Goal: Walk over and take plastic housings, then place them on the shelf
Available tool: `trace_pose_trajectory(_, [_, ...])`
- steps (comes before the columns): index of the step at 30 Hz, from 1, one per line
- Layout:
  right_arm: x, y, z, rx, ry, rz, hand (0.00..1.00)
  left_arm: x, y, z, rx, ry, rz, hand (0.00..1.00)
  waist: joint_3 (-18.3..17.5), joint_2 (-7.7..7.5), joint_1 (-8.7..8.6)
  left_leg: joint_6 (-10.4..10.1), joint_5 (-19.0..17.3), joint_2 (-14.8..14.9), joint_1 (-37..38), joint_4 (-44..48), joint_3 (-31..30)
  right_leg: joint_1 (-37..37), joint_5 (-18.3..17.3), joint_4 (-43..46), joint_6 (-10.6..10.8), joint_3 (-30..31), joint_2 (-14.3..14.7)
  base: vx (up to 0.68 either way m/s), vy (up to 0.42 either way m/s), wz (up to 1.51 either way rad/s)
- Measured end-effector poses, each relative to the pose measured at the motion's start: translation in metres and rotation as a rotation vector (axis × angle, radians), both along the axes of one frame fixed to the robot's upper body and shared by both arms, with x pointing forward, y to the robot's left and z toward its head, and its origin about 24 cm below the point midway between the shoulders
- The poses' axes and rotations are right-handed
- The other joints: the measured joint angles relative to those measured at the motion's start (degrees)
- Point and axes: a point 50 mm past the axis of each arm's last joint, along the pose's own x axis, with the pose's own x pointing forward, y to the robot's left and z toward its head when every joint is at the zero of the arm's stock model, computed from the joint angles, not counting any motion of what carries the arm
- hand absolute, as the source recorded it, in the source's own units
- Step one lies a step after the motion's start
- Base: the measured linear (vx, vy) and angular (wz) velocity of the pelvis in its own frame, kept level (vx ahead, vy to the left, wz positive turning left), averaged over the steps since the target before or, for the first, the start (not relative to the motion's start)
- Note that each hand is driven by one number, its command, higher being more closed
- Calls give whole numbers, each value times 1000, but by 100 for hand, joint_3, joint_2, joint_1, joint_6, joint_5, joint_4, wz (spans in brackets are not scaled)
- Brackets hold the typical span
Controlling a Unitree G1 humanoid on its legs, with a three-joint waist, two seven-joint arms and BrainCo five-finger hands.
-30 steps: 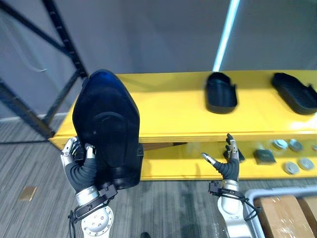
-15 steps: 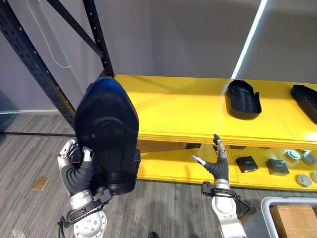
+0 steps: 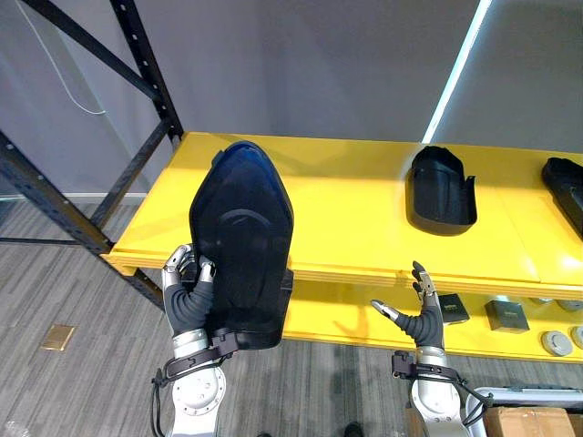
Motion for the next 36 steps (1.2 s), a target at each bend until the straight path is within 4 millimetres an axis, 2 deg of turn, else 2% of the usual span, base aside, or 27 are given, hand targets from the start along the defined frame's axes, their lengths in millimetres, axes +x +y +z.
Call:
trace_pose_trajectory(1, [-1, 0, 1, -2, -3, 0, 0, 0, 0, 0, -11, 0, -2, 100, 12, 1, 4, 8, -102, 49, -99, 338, -8, 59, -48, 2, 3, 0, 9, 142, -95, 6])
trace_pose_trajectory(2, [-2, -1, 3, -7, -11, 4, 0, 1, 1, -2, -32, 3, -1, 100, 76, 23, 13, 57, -292, 148, -344, 1157, -26, 223, -136, 6, -23, -4, 26, 122, -72, 3])
trace_pose_trajectory(3, [-2, -3, 4, -10, -15, 2, 0, 3, 2, -3, -40, 6, 1, 100, 132, 45, 13, 69, -333, 193, -463, 1586, -66, 323, -170, 8, -24, -5, 33, 118, -61, 1])
trace_pose_trajectory(4, [-2, -4, 7, -17, -26, 5, 0, 4, 3, -6, -55, 20, 2, 100, 215, 69, 20, 60, -335, 267, -707, 2302, -216, 494, -213, 3, -42, 7, 1, 72, 3, -6])
trace_pose_trajectory(5, [-2, -5, 11, -27, -43, 9, 0, 4, 3, -9, -63, 33, 7, 100, 227, 90, 53, -20, -440, 315, -881, 2645, -296, 540, -233, 3, -59, 31, -24, 36, 26, -12])
trace_pose_trajectory(7, [-1, -10, 16, -21, -68, -7, 0, 5, 2, -7, -67, 26, -1, 100, 249, 140, 48, -72, -525, 340, -995, 2298, -306, 542, -249, -3, -66, 89, -83, 15, 110, -16])
trace_pose_trajectory(9, [-2, -14, 17, -21, -73, -14, 0, 6, 2, -5, -69, 16, 2, 100, 195, 229, 19, 102, -343, 307, -905, 1275, -339, 473, -262, 0, 30, 172, -97, 7, 181, -27])
trace_pose_trajectory(10, [-4, -14, 16, -24, -67, -15, 0, 6, 4, -6, -63, 18, 10, 100, 167, 236, 34, -106, 25, 304, -818, 1005, -286, 410, -287, 8, 164, 328, -119, 64, 211, -40])
trace_pose_trajectory(11, [-10, -11, 18, -5, -72, -20, 0, 6, 8, -6, -51, 20, 22, 100, 136, 118, 8, -38, 71, 130, -752, 810, -176, 372, -278, 0, 217, 383, -280, 80, 213, -33])
trace_pose_trajectory(13, [-16, -9, 21, 10, -85, -25, 0, 7, 14, -3, -36, 14, 42, 100, 104, 40, -69, 69, 149, -59, -742, 612, -85, 237, -266, 5, 244, 447, -450, 111, 188, -15])
trace_pose_trajectory(15, [-18, -4, 21, 15, -83, 0, 0, 5, 27, -2, -24, 18, 105, 100, 107, -5, -76, 130, 190, -235, -585, 382, 192, 142, -214, -20, 329, 687, -625, 107, 171, -41])
trace_pose_trajectory(19, [-23, -4, 19, 8, -57, 26, 0, 7, 48, 2, -15, 17, 190, 100, 85, -42, -145, 171, 254, -302, -406, 53, 394, 108, -149, -132, 428, 832, -660, 79, 63, -26])
trace_pose_trajectory(22, [-25, -4, 16, 6, -38, 42, 0, 17, 60, 4, -32, 15, 213, 100, 81, -48, -204, 137, 404, -304, -390, -234, 481, -50, -126, -151, 446, 890, -619, 32, -7, -15])
trace_pose_trajectory(25, [-27, -3, 14, 4, -24, 58, 0, 48, 80, 13, -79, 8, 196, 100, 89, -59, -228, 120, 595, -301, -380, -543, 545, -231, -78, -151, 430, 989, -548, -1, -14, -12])
trace_pose_trajectory(27, [-27, -3, 14, 7, -23, 69, 0, 68, 90, 29, -72, -23, 172, 100, 116, -89, -270, 113, 690, -301, -411, -661, 547, -319, -51, -150, 417, 991, -527, -20, -5, -2])
trace_pose_trajectory(29, [-26, 0, 14, 6, -23, 91, 0, 96, 105, 64, -65, -84, 151, 100, 213, -150, -291, 142, 778, -298, -531, -714, 567, -473, 5, -149, 406, 999, -513, -48, 0, -4])
trace_pose_trajectory(30, [-26, 2, 14, 13, -23, 99, 0, 102, 109, 74, -61, -99, 148, 100, 240, -163, -303, 149, 794, -299, -575, -715, 563, -517, 18, -149, 407, 999, -513, -69, 5, -1])
trace_pose_trajectory(31, [-26, 4, 14, 35, -22, 108, 0, 116, 115, 97, -48, -125, 131, 100, 318, -193, -316, 158, 831, -305, -671, -718, 563, -617, 47, -146, 401, 1005, -514, -78, 11, 1])
trace_pose_trajectory(33, [-25, 9, 13, 43, -21, 132, 0, 131, 118, 121, -20, -136, 115, 100, 463, -216, -319, 179, 858, -314, -701, -717, 557, -657, 57, -126, 402, 1006, -520, -59, 14, 1])
trace_pose_trajectory(36, [-24, 24, 13, 50, -20, 207, 0, 150, 126, 144, 61, -88, 140, 100, 590, -250, -342, 200, 898, -310, -891, -690, 570, -872, 69, -79, 402, 1077, -519, -42, 10, -3])
